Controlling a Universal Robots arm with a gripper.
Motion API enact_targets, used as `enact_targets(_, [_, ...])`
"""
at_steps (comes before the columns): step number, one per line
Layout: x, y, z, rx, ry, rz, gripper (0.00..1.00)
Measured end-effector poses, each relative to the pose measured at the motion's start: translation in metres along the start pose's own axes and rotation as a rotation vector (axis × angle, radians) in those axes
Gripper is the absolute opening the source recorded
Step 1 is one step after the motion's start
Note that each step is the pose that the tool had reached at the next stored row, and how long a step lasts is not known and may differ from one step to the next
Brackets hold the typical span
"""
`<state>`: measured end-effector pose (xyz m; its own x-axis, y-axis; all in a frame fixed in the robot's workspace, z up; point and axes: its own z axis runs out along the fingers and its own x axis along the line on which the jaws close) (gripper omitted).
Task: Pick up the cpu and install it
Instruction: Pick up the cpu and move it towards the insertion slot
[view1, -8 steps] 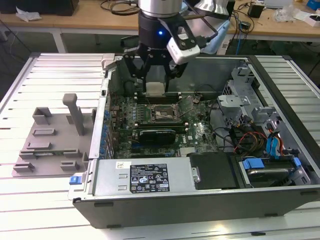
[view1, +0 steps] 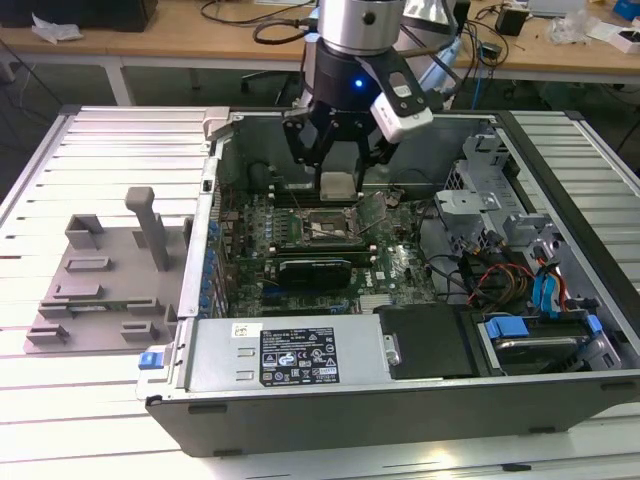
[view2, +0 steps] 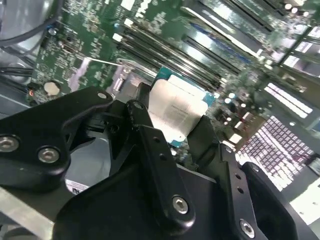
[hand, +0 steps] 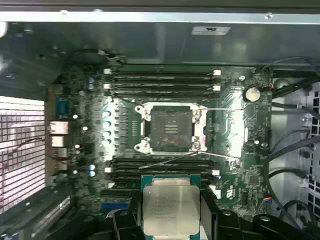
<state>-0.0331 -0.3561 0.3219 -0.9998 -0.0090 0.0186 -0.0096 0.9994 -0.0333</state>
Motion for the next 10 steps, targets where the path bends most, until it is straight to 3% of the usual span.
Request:
enact_targets(3, [-0.0075, 0.0035, 0.0062, 0.0001, 0.0004, 0.0, 0.55])
enact_targets(7, [-0.0113, 0.0105, 0.0142, 0.0002, 0.0004, 0.0, 0.55])
enact_targets(10, [-0.0139, 0.0116, 0.0155, 0.0, 0.0004, 0.0, 0.55])
